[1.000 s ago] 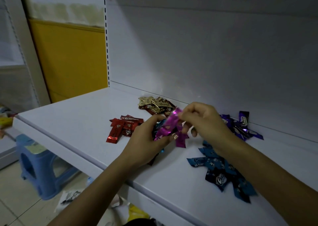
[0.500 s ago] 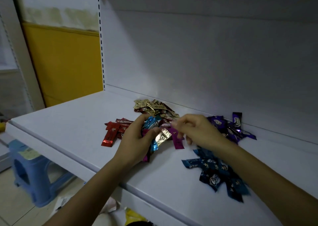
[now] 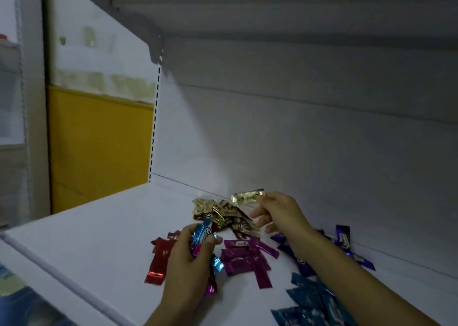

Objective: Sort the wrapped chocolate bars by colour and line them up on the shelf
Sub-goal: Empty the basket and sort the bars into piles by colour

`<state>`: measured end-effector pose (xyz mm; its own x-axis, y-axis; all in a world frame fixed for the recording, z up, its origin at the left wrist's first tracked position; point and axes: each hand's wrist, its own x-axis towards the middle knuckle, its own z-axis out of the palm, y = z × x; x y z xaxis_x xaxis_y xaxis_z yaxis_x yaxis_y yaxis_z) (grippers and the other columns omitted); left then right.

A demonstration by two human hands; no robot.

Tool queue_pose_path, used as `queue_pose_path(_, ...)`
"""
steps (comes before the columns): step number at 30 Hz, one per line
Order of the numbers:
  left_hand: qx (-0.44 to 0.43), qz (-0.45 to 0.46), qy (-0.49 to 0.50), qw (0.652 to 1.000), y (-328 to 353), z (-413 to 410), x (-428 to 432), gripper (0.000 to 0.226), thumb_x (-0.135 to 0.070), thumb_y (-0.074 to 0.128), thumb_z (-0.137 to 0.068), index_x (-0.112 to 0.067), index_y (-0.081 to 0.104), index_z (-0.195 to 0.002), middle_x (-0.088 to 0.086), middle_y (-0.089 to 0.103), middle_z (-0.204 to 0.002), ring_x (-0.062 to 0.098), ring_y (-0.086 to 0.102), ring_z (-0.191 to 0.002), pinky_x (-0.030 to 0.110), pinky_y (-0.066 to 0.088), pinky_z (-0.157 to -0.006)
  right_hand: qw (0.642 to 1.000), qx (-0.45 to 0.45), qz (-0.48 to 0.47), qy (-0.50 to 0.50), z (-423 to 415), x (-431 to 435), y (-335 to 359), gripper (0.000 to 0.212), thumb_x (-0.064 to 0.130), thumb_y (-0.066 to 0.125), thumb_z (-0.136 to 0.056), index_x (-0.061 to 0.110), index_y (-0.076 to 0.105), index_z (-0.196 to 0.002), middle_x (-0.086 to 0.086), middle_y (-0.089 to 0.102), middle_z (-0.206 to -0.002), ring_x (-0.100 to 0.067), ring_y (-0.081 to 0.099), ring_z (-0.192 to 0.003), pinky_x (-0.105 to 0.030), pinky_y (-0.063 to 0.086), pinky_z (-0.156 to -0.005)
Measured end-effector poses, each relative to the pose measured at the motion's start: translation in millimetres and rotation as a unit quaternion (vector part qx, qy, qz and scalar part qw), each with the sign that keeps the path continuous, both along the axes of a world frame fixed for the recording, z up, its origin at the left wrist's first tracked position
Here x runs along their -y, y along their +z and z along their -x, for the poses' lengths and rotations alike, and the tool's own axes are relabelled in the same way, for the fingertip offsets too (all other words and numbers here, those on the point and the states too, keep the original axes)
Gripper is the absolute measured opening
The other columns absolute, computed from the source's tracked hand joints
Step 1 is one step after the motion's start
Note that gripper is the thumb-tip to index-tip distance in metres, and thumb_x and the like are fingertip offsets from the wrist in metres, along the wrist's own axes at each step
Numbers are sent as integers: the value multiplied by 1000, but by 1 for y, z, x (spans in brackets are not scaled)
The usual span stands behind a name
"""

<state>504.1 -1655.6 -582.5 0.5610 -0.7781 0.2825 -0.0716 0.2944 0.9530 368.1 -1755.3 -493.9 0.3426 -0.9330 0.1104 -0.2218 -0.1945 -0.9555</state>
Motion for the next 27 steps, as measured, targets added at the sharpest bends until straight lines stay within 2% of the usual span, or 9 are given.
queue_pose_path(2,-23,2,-3,1000,0,-2,2,23,-20,56,-94,-21,56,-117,0,66,-110,10,62,-96,18,49,-64,998,-62,-19,23,-10,6,5,26,19,47,-99,8,49,-122,-8,68,-76,-13,55,-49,-24,41,-46)
queue_pose_path(4,-42,3,1,999,-2,0,3,25,-23,57,-94,-26,56,-119,1,64,-116,9,61,-96,18,49,-63,990,-124,-1,65,-13,-1,-3,29,27,46,-99,8,52,-121,-7,69,-78,-13,57,-49,-23,41,-46)
queue_pose_path(6,-52,21,3,998,-2,0,2,17,-23,58,-94,-37,59,-102,-6,67,-105,2,63,-87,16,49,-59,980,-158,45,109,-12,-18,-15,34,47,47,-94,19,61,-108,-2,71,-74,-12,60,-51,-21,43,-44)
queue_pose_path(9,-89,39,1,995,-4,-1,1,19,-22,58,-94,-39,61,-88,-12,70,-89,4,66,-80,22,52,-65,965,-195,65,161,-8,-52,-28,47,74,57,-69,31,60,-84,-1,72,-77,-15,66,-59,-25,51,-51)
queue_pose_path(11,-150,47,-6,987,-3,-4,2,17,-20,56,-95,-36,62,-93,-13,71,-87,2,68,-75,20,54,-60,957,-206,69,192,-11,-66,-36,39,63,68,-66,28,58,-81,-3,71,-79,-19,68,-67,-34,55,-61)
queue_pose_path(14,-262,54,-10,963,-1,-8,4,13,-21,56,-95,-30,61,-102,-7,73,-87,9,71,-75,31,59,-63,952,-201,82,218,-26,-76,-44,17,36,68,-83,25,55,-81,-4,69,-78,-16,67,-67,-33,56,-67)
queue_pose_path(19,-334,46,-9,941,3,-15,1,24,-33,50,-97,-21,60,-115,-1,75,-95,26,71,-91,53,55,-86,961,-179,103,183,-43,-80,-40,10,22,61,-91,17,54,-84,-4,67,-70,-12,63,-59,-22,52,-55)
queue_pose_path(23,-313,45,-26,948,5,-14,0,24,-37,51,-96,-22,61,-111,-4,74,-87,23,72,-88,50,57,-83,976,-137,57,157,-48,-74,-36,11,21,58,-93,16,54,-83,0,69,-66,-11,63,-55,-24,48,-47)
queue_pose_path(27,-270,48,-29,961,3,-9,-1,17,-37,54,-94,-25,60,-104,-3,72,-85,14,71,-83,33,59,-70,989,-77,-14,126,-43,-66,-37,9,18,54,-94,14,55,-87,-1,69,-65,-11,63,-55,-23,48,-45)
